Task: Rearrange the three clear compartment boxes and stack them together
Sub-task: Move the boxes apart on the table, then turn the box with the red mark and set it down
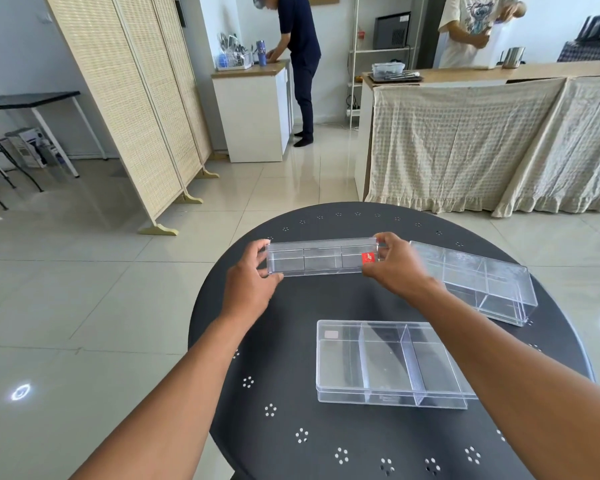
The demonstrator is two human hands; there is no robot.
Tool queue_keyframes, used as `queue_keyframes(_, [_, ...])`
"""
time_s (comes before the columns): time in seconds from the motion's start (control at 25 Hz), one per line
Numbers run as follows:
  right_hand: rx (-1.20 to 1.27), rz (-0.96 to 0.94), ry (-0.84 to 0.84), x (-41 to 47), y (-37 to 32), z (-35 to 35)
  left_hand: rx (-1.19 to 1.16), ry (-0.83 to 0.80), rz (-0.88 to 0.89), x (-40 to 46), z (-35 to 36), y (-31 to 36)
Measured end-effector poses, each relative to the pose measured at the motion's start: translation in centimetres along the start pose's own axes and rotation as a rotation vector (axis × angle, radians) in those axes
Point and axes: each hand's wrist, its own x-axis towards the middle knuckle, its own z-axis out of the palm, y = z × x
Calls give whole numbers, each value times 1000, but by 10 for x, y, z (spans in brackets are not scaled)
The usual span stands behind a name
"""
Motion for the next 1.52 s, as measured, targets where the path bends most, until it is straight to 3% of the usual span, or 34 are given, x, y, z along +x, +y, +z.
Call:
queue_keyframes(0.2, [153, 139, -8, -3, 1, 3, 23, -48, -27, -12, -8, -2])
queue_keyframes(0.48, [2, 103, -59, -27, 11, 13, 83, -22, -154, -29, -13, -6])
queue_keyframes(0.6, [-91, 35, -42, -40, -2, 2, 165, 5, -130, -31, -12, 1])
queue_keyframes(0.8, [-105, -49, 216, -55, -9, -76, 226, 121, 68, -31, 4, 51])
queue_keyframes(0.92, [-92, 30, 378, -67, 18, -133, 113, 21, 111, -29, 39, 91])
queue_keyframes(1.04, [-124, 136, 415, -81, 51, -166, 53, -112, 115, -30, 87, 124])
queue_keyframes(1.24, [-111, 325, 381, -77, 100, -182, 28, -318, -52, -19, 160, 155])
queue_keyframes(1.52, [103, 467, 292, -40, 144, -170, 0, -388, -363, 8, 214, 143])
